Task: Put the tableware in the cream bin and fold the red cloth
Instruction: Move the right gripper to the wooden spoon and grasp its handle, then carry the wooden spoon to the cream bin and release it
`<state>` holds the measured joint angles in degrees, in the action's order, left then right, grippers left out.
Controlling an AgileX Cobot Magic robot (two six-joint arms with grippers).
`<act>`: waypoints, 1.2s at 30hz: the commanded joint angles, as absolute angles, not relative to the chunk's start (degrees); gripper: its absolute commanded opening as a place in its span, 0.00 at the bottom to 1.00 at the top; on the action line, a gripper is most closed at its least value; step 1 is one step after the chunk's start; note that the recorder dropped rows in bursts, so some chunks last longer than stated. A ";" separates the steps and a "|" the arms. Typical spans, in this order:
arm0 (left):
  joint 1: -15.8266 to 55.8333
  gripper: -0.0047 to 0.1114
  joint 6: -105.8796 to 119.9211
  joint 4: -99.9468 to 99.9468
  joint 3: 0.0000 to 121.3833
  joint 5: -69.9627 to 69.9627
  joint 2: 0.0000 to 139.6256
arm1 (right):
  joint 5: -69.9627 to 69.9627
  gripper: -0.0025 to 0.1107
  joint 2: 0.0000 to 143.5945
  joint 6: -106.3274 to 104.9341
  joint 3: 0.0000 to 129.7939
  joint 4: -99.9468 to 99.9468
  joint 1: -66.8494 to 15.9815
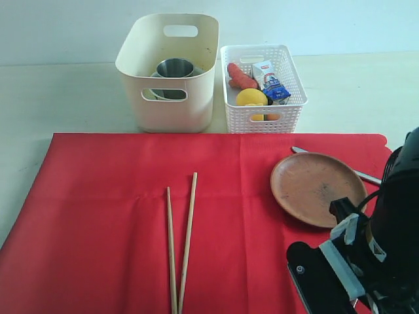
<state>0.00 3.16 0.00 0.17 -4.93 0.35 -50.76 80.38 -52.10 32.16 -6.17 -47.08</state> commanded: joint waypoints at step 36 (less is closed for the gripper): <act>0.03 0.06 3.22 0.78 0.00 -5.06 0.00 | -48.58 0.02 76.52 -28.32 46.17 -17.99 -47.28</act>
<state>0.00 3.16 0.00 0.17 -4.93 0.35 -48.74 81.30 -32.73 41.81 -17.69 -47.08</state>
